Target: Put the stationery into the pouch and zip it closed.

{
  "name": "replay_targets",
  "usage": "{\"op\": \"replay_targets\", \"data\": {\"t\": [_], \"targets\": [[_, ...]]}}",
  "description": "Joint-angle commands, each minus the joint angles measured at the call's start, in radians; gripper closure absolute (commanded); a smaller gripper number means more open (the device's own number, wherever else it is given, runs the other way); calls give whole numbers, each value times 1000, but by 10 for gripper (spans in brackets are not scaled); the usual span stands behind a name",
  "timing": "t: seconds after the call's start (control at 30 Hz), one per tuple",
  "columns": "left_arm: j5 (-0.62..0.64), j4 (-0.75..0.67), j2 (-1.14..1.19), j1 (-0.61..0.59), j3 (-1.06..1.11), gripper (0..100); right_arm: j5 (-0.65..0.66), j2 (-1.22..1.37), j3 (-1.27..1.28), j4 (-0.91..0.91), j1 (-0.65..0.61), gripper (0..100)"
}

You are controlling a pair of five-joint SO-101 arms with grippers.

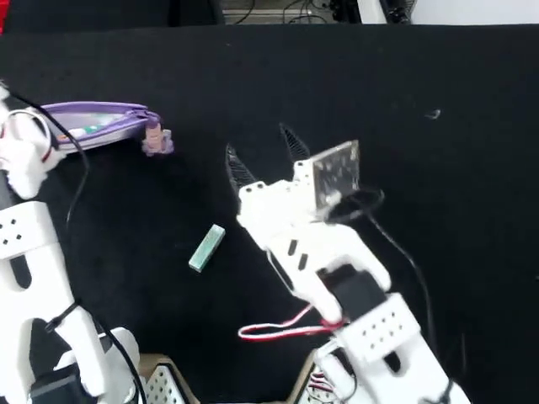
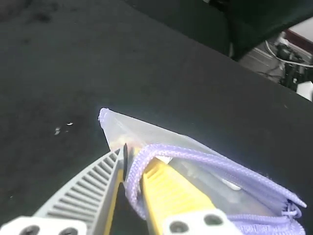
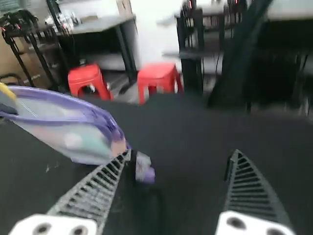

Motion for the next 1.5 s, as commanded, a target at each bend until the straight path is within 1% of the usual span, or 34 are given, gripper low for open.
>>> {"op": "replay_targets", "data": {"t": [0.0,0.1,0.23,0.3,0.4,0.47,0.6,0.63,0.67,0.73,0.83,0.9,0.97,1.1,1.23,1.4,1.47], "targets": [[8,-35,-28,-47,-18,971,-117,147,-25,0,14,713],[-31,-52,-28,-77,-15,971,-169,305,-59,5,-31,713],[-34,-87,-28,-125,18,971,-212,504,-82,2,-175,713],[-34,-121,-28,-148,47,971,-216,578,-104,2,-244,713],[-34,-175,-28,-196,71,971,-216,639,-145,3,-285,713],[-34,-209,-28,-231,74,971,-218,657,-160,5,-285,720],[-34,-227,-28,-274,67,971,-308,690,-174,20,-279,841],[-34,-229,-28,-274,67,971,-319,699,-193,40,-278,864],[-34,-229,-28,-274,67,971,-319,710,-220,77,-278,866],[-34,-229,-28,-271,67,971,-327,740,-295,180,-273,836],[-34,-229,-28,-269,67,971,-336,814,-429,336,-256,740],[-34,-229,-28,-269,68,971,-387,878,-518,437,-252,685],[-34,-229,-28,-269,71,971,-416,947,-602,535,-252,665],[-34,-227,-28,-269,74,971,-422,1069,-736,678,-256,667],[-32,-226,-28,-266,74,971,-423,1152,-777,695,-258,667],[-32,-226,-28,-246,91,971,-496,1224,-777,601,-230,667],[-32,-227,-28,-246,102,971,-499,1234,-779,578,-218,667]]}}
